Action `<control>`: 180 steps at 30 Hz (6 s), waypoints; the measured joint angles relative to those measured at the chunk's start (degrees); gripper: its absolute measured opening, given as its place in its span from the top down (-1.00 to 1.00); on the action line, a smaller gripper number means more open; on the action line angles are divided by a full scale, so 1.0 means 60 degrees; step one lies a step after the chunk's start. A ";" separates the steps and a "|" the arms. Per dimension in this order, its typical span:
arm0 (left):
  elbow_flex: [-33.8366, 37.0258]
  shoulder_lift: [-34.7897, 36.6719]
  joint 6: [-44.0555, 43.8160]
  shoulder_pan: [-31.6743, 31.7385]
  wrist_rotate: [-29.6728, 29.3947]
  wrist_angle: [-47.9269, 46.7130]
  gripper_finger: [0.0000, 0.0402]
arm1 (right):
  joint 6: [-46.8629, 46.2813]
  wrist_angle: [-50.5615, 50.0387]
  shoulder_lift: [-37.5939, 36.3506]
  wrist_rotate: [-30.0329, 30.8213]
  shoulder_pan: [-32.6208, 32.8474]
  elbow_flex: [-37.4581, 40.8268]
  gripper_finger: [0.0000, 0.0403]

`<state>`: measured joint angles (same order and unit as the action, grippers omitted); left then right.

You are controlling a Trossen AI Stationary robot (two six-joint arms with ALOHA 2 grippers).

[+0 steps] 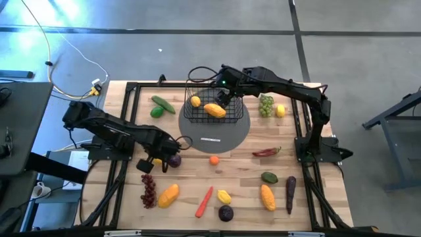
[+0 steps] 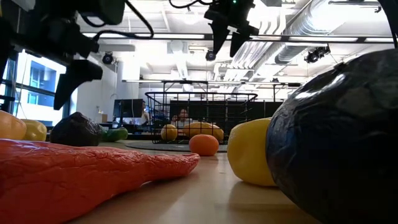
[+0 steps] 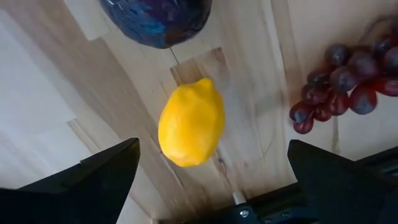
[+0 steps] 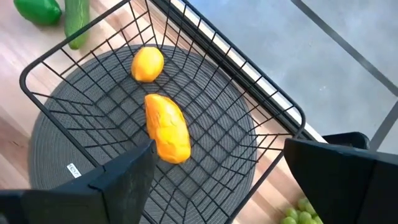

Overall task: Build produce basket
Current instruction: Put the yellow lemon into the basket

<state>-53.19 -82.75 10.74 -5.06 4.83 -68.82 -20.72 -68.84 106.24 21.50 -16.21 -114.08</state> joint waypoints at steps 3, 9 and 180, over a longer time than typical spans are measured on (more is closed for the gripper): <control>0.0000 -0.0461 0.0000 0.0000 -0.0024 0.0019 -0.98 | 0.0041 -0.0067 0.0000 0.0000 0.0000 0.0004 -0.66; 0.0000 -0.1185 -0.0004 0.0004 -0.0265 0.0094 -0.98 | 0.0039 -0.0290 0.0000 0.0000 0.0000 0.0007 -0.66; -0.1874 -0.1098 -0.2280 0.6167 -0.2416 0.7568 -0.34 | 0.1288 -0.3473 -0.2629 0.1302 -0.2918 0.0025 -0.66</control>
<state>-64.43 -89.34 -2.94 31.94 -9.67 -23.41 -13.00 -89.67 90.46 29.31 -33.71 -113.93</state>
